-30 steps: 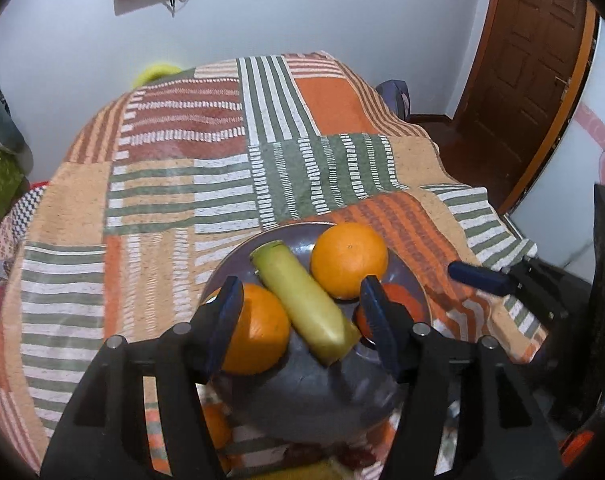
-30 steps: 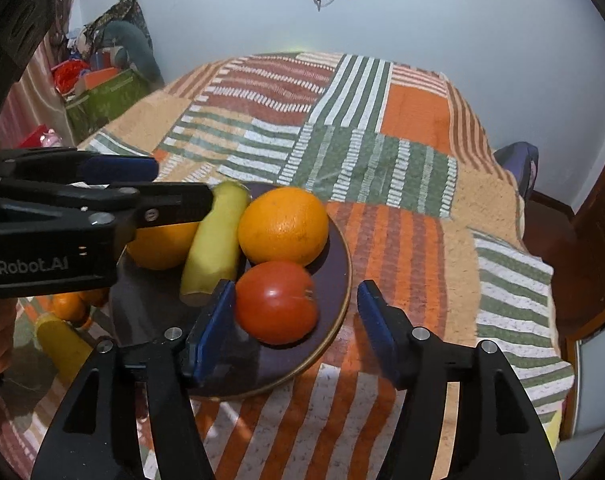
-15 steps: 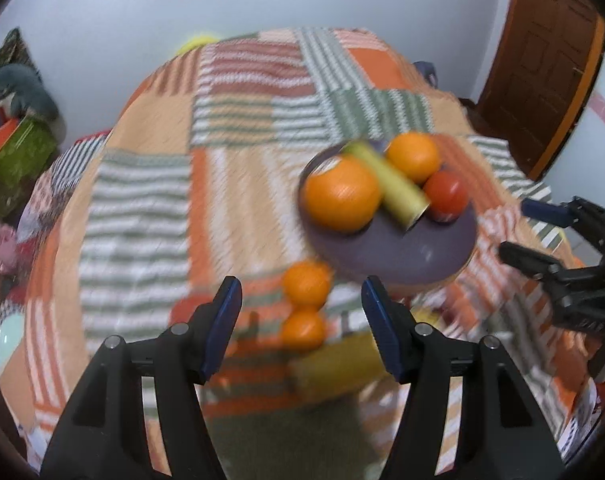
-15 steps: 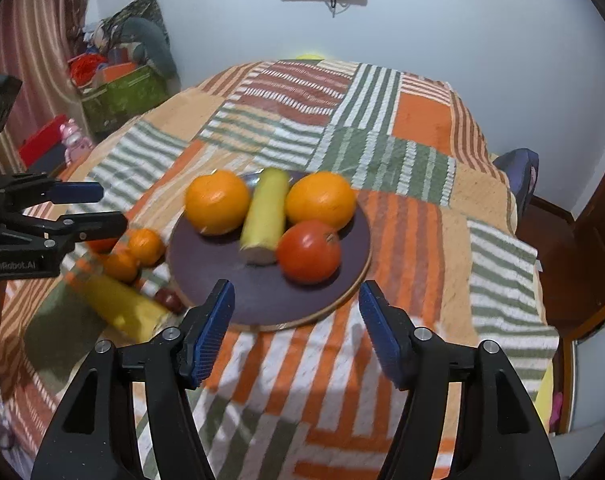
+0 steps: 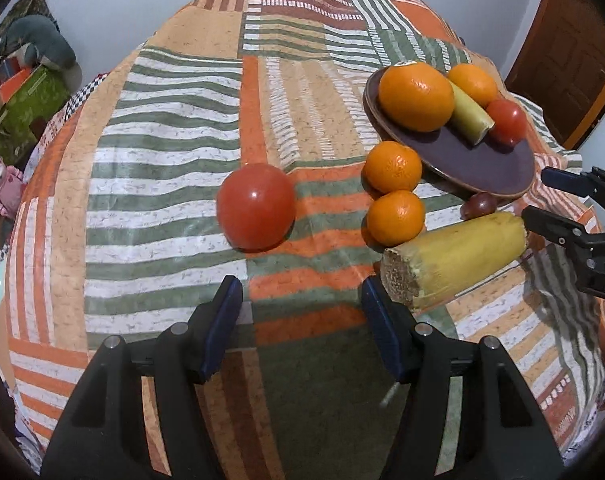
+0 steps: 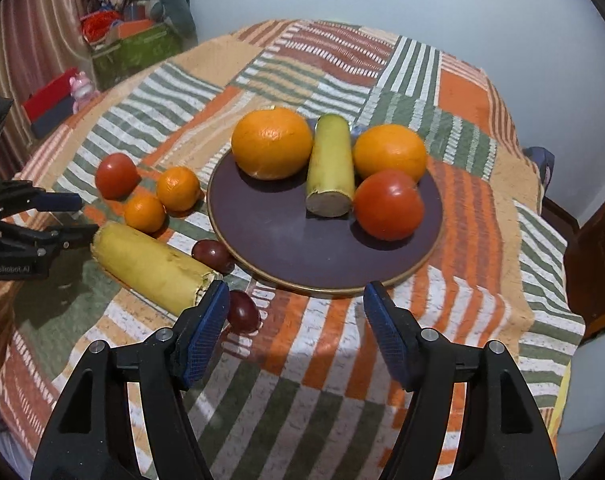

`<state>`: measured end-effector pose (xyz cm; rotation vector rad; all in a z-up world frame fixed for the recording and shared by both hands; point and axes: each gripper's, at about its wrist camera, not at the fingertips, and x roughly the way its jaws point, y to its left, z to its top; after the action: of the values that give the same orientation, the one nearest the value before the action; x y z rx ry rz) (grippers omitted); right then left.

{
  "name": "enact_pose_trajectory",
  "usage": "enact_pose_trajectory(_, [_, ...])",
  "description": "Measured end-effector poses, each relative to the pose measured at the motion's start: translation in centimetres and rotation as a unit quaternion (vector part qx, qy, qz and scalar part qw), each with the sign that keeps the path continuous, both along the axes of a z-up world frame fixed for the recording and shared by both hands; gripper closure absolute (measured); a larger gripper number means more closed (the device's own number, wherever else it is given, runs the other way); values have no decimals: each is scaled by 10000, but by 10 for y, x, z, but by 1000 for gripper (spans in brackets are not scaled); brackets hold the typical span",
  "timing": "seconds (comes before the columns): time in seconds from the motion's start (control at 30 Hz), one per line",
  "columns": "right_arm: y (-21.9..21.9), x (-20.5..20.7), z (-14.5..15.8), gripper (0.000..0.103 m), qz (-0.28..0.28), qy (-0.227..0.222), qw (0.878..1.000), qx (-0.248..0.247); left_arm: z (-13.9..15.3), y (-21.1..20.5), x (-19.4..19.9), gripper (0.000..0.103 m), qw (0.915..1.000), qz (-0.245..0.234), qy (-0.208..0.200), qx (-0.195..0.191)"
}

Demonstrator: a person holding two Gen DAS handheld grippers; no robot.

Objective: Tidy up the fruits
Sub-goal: 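Lift both tools off the plate and move toward the remaining fruit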

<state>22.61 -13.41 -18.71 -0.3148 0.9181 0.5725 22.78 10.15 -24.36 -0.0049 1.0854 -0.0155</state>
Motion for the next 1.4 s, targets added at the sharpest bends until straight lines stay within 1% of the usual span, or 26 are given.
enact_pose_trajectory(0.07, [5,1,-3,37,52,30,10000,-65,-1,-4,2,40,10000,-36,-21,25])
enact_pose_trajectory(0.2, [11,-3,-3,37,135,-92,9996,-235,-2,-5,4,40,10000,4,-20,16])
enact_pose_trajectory(0.27, [10,-5,-2,37,195,-101,9995,-238,-1,-6,4,40,10000,-28,-1,16])
enact_pose_trajectory(0.37, [5,-13,4,37,286,-98,9995,-131,3,-11,-5,40,9999,-105,-35,125])
enact_pose_trajectory(0.57, [-5,-34,8,37,383,-48,9993,-16,10,-17,-19,41,10000,-51,7,-63])
enact_pose_trajectory(0.67, [-13,-46,9,37,377,-54,9993,-59,12,-25,-26,41,9999,-79,7,-105])
enact_pose_trajectory(0.7, [-15,-50,10,37,374,-67,9993,-73,14,-29,-28,41,9997,-144,5,-210])
enact_pose_trajectory(0.77, [-21,-54,13,37,544,153,9981,256,15,-43,-31,41,9976,-401,98,-564])
enact_pose_trajectory(0.8, [-23,-58,15,36,600,239,9971,409,15,-52,-32,41,9967,-527,112,-605])
enact_pose_trajectory(0.83, [-23,-63,18,36,606,159,9973,371,17,-67,-33,41,9961,-698,71,-539])
enact_pose_trajectory(0.9, [-20,-75,23,36,598,-213,9979,106,19,-92,-33,41,9950,-940,8,-335])
enact_pose_trajectory(0.93, [-21,-77,25,36,599,-268,9978,90,19,-99,-33,41,9947,-982,0,-305])
enact_pose_trajectory(0.97, [-23,-79,27,36,603,-253,9978,119,19,-108,-32,41,9940,-1031,6,-364])
enact_pose_trajectory(1.03, [-29,-78,29,36,530,-161,9983,176,17,-116,-30,41,9924,-1069,80,-604])
enact_pose_trajectory(1.1, [-37,-76,30,36,366,-135,9991,181,14,-123,-30,41,9911,-1128,118,-694])
enact_pose_trajectory(1.23, [-60,-68,27,36,-67,137,9993,349,14,-136,-35,41,9897,-1295,77,-602])
enact_pose_trajectory(1.33, [-73,-60,21,35,-399,341,9978,393,19,-127,-40,41,9896,-1228,7,-744])
enact_pose_trajectory(1.4, [-74,-54,19,35,-594,418,9965,418,24,-114,-44,41,9916,-1056,-98,-745])
